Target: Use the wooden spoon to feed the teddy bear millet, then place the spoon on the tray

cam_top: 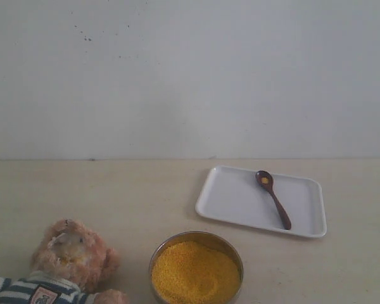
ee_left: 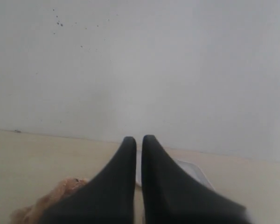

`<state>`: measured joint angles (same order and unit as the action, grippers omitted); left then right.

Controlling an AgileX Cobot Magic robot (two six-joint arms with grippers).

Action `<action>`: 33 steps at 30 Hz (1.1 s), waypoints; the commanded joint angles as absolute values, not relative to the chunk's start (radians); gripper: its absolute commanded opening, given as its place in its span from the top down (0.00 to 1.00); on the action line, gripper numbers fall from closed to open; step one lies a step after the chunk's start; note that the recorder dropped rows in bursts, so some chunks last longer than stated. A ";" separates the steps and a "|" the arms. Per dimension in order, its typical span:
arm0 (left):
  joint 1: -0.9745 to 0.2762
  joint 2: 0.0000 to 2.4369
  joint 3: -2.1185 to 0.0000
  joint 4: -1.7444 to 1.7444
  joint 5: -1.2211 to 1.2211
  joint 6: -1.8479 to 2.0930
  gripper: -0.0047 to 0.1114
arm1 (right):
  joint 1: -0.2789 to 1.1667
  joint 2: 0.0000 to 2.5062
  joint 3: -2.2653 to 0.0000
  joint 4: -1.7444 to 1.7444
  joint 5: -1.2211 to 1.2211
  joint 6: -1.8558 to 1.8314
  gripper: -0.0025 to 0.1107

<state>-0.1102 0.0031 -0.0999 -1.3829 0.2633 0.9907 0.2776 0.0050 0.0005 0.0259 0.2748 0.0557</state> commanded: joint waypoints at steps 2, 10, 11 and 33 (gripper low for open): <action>-0.116 0.000 -0.095 -1.402 0.231 0.993 0.93 | 0.279 0.000 0.000 0.016 0.274 0.054 0.98; -0.116 0.000 -0.095 -0.700 0.187 0.392 0.93 | 0.279 0.000 0.000 0.016 0.274 0.054 0.98; -0.116 0.000 -0.095 -0.634 0.178 0.316 0.93 | 0.279 0.000 0.000 0.016 0.274 0.054 0.98; -0.116 0.000 0.000 -0.193 0.012 -0.102 0.93 | 0.279 0.000 0.000 0.016 0.274 0.054 0.98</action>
<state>-0.1102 0.0031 -0.0034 -0.2028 0.0180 -0.0927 0.2776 0.0050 0.0005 0.0259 0.2748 0.0557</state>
